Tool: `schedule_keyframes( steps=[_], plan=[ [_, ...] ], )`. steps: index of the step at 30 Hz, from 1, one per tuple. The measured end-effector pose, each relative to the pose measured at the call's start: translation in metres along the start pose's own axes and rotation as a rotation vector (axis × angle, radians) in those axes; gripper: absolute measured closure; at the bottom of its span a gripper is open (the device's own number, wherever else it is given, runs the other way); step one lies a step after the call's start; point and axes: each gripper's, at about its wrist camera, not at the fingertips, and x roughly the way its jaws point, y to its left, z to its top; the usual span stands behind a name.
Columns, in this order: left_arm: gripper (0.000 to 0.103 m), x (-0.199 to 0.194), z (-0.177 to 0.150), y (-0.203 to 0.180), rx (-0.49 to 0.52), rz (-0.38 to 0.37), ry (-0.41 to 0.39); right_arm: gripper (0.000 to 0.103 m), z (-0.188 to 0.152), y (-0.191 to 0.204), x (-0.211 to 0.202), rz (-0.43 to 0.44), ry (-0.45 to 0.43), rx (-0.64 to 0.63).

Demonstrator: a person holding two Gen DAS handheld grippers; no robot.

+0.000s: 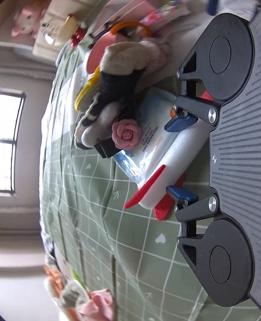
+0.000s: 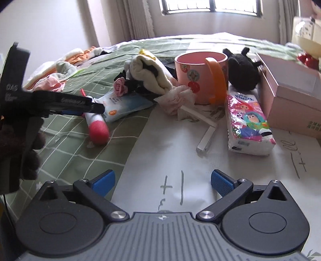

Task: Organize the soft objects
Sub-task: 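Reach the left tool to the foam rocket while the right tool reaches the wet-wipes pack, then grasp and lift the foam rocket with the left tool while the right tool lifts the wet wipes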

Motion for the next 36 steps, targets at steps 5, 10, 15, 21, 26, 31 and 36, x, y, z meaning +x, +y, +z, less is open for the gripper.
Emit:
schedule_keyframes(
  steps=[5, 10, 15, 21, 26, 31, 36],
  plan=[
    [0.038, -0.025, -0.012, 0.042, 0.004, 0.034, 0.024, 0.008, 0.010, 0.013, -0.005, 0.045, 0.003, -0.106],
    [0.049, -0.037, -0.019, 0.081, -0.101, -0.022, 0.054, 0.009, 0.047, 0.056, 0.001, 0.127, -0.066, -0.239],
    [0.052, -0.043, -0.025, 0.084, -0.122, -0.038, 0.062, 0.009, 0.095, 0.091, 0.048, 0.165, -0.054, -0.296],
    [0.053, -0.047, -0.027, 0.080, -0.115, -0.030, 0.068, 0.002, 0.130, 0.096, 0.122, 0.034, 0.025, -0.361],
    [0.054, -0.048, -0.031, 0.082, -0.121, -0.062, 0.064, 0.016, 0.131, 0.089, 0.143, 0.054, 0.089, -0.317],
    [0.054, -0.051, -0.033, 0.085, -0.122, -0.083, 0.064, 0.025, 0.103, 0.107, 0.117, 0.113, 0.138, -0.315],
    [0.054, -0.059, -0.037, 0.095, -0.113, -0.093, 0.071, 0.022, 0.069, 0.134, 0.073, 0.271, 0.188, -0.359]
  ],
)
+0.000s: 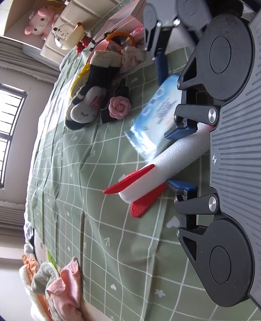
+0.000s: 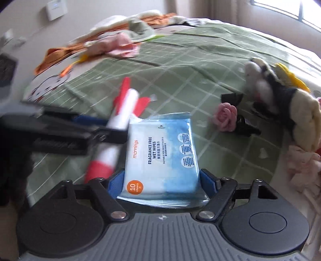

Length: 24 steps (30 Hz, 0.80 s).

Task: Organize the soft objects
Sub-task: 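Grasp and lift the foam rocket with the left tool while the right tool lifts the wet wipes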

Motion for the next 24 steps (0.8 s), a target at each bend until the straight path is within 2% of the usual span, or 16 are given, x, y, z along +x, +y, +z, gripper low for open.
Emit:
schedule_keyframes(
  steps=[2, 4, 6, 8, 10, 11, 12, 14, 18, 22, 24],
  plan=[
    [0.055, -0.003, -0.002, 0.006, 0.000, 0.007, 0.004, 0.019, -0.004, 0.015, -0.005, -0.015, -0.020, -0.041],
    [0.055, -0.007, -0.003, 0.011, -0.002, 0.010, 0.004, 0.014, -0.001, 0.024, -0.005, -0.079, -0.064, -0.083],
    [0.055, -0.009, -0.005, 0.015, -0.004, 0.008, 0.005, 0.014, 0.004, 0.026, 0.002, -0.130, -0.090, -0.114],
    [0.054, -0.007, -0.005, 0.018, -0.016, -0.006, 0.007, 0.014, 0.012, 0.029, 0.015, -0.141, -0.089, -0.138],
    [0.050, -0.004, -0.005, 0.021, -0.047, -0.014, 0.013, 0.019, 0.018, 0.029, 0.029, -0.140, -0.062, -0.147],
    [0.049, -0.002, -0.005, 0.022, -0.058, -0.014, 0.014, 0.026, 0.021, 0.027, 0.032, -0.127, -0.049, -0.131],
    [0.049, 0.000, -0.005, 0.021, -0.062, -0.011, 0.014, 0.026, 0.024, 0.023, 0.031, -0.116, -0.045, -0.108],
    [0.051, 0.003, -0.004, 0.016, -0.064, -0.001, 0.009, 0.027, 0.026, 0.018, 0.021, -0.099, -0.025, -0.086],
    [0.060, 0.008, -0.004, 0.000, -0.033, 0.020, -0.020, 0.027, 0.010, 0.006, -0.022, -0.125, -0.055, -0.068],
    [0.071, 0.011, -0.007, -0.023, 0.017, -0.037, -0.042, 0.027, -0.014, -0.012, -0.066, -0.151, -0.054, -0.052],
    [0.071, 0.011, -0.006, -0.039, 0.060, -0.062, -0.044, 0.027, -0.026, -0.021, -0.085, -0.181, -0.057, -0.047]
  ],
)
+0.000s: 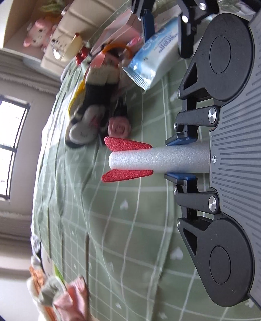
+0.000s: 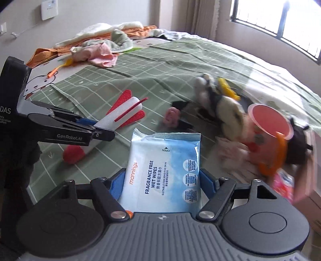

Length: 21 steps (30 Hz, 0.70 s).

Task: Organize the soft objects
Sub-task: 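Grasp and lift the foam rocket with the left tool while the right tool lifts the wet wipes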

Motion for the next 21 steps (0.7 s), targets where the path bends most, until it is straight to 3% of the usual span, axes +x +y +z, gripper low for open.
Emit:
schedule_keyframes(
  steps=[6, 12, 17, 21],
  plan=[
    [0.071, 0.001, 0.037, -0.044, 0.056, -0.135, -0.028, 0.027, -0.012, -0.048, -0.050, -0.036, -0.054, 0.096],
    [0.071, 0.009, 0.130, -0.085, 0.159, -0.135, -0.142, 0.027, 0.012, -0.094, -0.087, -0.136, -0.201, 0.111],
    [0.071, 0.037, 0.201, -0.114, 0.111, -0.183, -0.121, 0.027, 0.031, -0.141, -0.111, -0.254, -0.298, 0.130],
    [0.071, 0.054, 0.224, -0.161, 0.128, -0.247, -0.084, 0.027, 0.033, -0.188, -0.134, -0.379, -0.344, 0.151]
  ],
)
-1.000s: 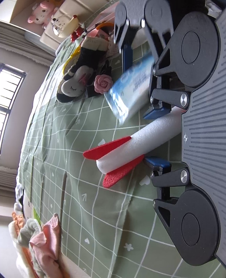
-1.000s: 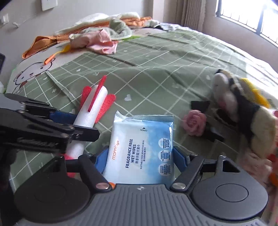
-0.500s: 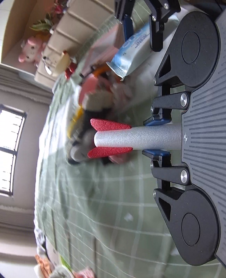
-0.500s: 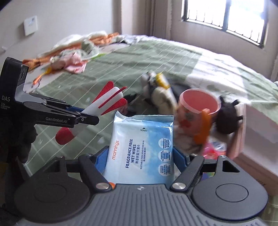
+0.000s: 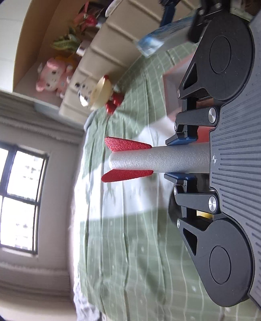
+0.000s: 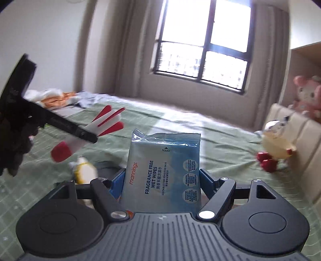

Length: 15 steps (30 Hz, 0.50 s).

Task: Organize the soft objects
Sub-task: 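Grasp and lift the foam rocket with the left tool while the right tool lifts the wet wipes, then release the rocket and the wet wipes from both tools into the pink box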

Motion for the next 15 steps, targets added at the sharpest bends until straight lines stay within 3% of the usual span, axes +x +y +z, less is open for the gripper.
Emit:
schedule_keyframes(
  steps=[5, 9, 10, 12, 15],
  plan=[
    [0.071, 0.044, 0.013, -0.074, -0.008, -0.205, 0.071, 0.025, 0.002, -0.075, 0.008, -0.132, 0.011, 0.080],
    [0.071, 0.095, 0.014, -0.113, -0.139, -0.407, 0.177, 0.019, -0.012, -0.131, 0.032, -0.085, 0.092, 0.226],
    [0.071, 0.106, 0.011, -0.120, -0.149, -0.412, 0.205, 0.019, -0.020, -0.140, 0.035, -0.096, 0.105, 0.274],
    [0.071, 0.126, 0.003, -0.130, -0.116, -0.343, 0.252, 0.018, -0.037, -0.154, 0.031, -0.102, 0.110, 0.326],
    [0.071, 0.140, -0.011, -0.126, -0.075, -0.261, 0.267, 0.017, -0.063, -0.156, 0.020, -0.150, 0.114, 0.322]
  ],
)
